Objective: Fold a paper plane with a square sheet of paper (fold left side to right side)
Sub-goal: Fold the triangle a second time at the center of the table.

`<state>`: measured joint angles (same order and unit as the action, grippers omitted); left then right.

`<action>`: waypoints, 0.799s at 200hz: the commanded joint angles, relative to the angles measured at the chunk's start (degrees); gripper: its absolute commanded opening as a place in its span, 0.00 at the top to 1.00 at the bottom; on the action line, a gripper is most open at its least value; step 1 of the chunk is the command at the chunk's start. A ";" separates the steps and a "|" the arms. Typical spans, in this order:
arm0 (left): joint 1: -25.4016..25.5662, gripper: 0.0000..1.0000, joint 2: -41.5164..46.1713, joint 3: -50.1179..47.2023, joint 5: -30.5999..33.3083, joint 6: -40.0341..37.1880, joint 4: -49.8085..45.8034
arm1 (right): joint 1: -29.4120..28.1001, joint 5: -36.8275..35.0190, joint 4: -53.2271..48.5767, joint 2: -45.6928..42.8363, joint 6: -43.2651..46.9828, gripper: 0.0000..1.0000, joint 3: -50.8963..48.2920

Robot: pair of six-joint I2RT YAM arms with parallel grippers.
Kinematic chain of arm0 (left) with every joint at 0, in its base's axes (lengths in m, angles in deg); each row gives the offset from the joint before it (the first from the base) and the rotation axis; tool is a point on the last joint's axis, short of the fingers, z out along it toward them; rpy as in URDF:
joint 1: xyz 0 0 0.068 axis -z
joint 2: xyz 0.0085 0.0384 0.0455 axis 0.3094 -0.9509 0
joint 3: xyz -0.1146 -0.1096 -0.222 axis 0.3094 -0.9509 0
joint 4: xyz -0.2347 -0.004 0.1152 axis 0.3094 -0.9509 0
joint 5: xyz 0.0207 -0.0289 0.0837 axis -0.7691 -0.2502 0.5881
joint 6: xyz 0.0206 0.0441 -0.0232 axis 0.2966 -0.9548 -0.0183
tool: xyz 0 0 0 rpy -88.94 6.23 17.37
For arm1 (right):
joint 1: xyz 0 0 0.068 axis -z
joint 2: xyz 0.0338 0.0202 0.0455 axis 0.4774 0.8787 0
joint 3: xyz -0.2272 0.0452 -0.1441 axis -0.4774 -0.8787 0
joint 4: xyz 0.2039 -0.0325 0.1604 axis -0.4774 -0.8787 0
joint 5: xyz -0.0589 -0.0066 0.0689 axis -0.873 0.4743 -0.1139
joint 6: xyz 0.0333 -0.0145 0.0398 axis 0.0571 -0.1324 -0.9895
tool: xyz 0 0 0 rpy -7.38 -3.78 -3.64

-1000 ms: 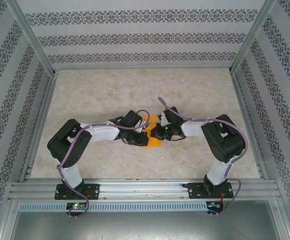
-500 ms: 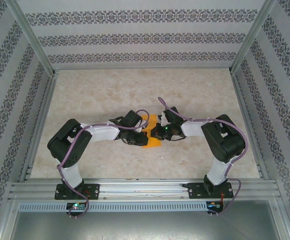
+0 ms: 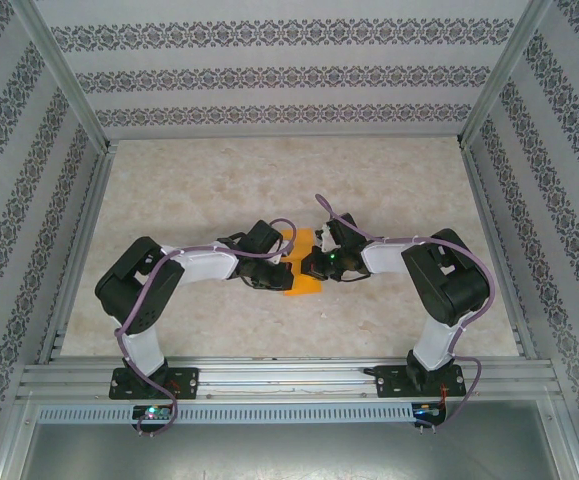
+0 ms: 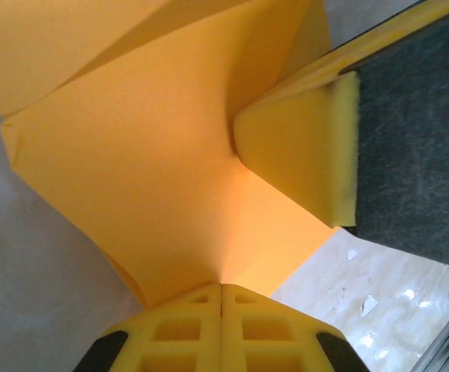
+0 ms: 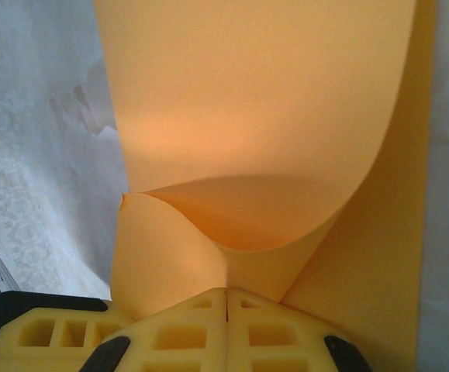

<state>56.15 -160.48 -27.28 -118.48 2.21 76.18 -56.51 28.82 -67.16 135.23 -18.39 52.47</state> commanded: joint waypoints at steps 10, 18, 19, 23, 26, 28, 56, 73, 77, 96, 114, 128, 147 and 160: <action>-0.69 0.96 -1.21 -0.75 0.55 0.25 -2.19 | 0.01 -2.50 -4.72 1.33 1.21 1.00 -2.04; -0.69 0.96 -1.35 -0.69 0.50 0.19 -2.25 | -0.03 -2.55 -4.72 1.38 1.21 1.00 -2.04; -0.69 0.96 -1.39 -0.68 0.46 0.17 -2.26 | -0.04 -2.56 -4.72 1.34 1.21 1.00 -2.04; -0.69 0.96 -1.43 -0.61 0.41 0.16 -2.30 | -0.05 -2.56 -4.74 1.35 1.21 1.00 -2.04; -0.67 0.96 -1.50 -0.66 0.36 0.08 -2.34 | -0.05 -2.56 -4.72 1.38 1.21 1.00 -2.04; -0.68 0.96 -1.50 -0.67 0.32 0.07 -2.34 | -0.05 -2.56 -4.72 1.39 1.21 1.00 -2.04; -0.69 0.96 -2.01 -0.40 -0.54 -0.18 -2.34 | -0.04 -2.47 -4.72 1.43 1.21 1.00 -2.12; -0.69 0.96 -2.47 -0.30 -1.56 -0.53 -2.17 | -0.05 -2.47 -4.72 1.34 1.21 1.00 -2.04; -0.69 0.96 -2.48 -0.23 -1.78 -0.61 -2.17 | -0.05 -2.39 -4.72 1.35 1.21 1.00 -2.04; -0.69 0.97 -2.84 -0.38 -1.79 -0.93 -2.83 | 0.10 -1.76 -4.42 1.05 1.05 1.00 -1.86; -0.67 0.98 -2.80 -0.77 -1.03 -1.24 -3.61 | 0.45 -0.51 -3.04 -0.36 0.28 1.00 -1.55; -0.69 0.98 -2.85 -1.10 -0.66 -1.41 -3.88 | 0.82 0.14 -1.86 -1.99 -0.14 1.00 -1.42; -0.69 0.99 -2.99 -1.28 -0.42 -1.60 -4.18 | 1.17 0.69 -0.74 -3.97 -0.13 1.00 -1.24; -0.69 0.99 -2.93 -1.27 -0.13 -1.69 -4.36 | 1.02 0.78 0.02 -4.79 -0.18 1.00 -1.24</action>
<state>55.78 -161.51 -27.26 -119.99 2.08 76.29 -55.96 29.22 -67.77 133.37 -18.45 51.81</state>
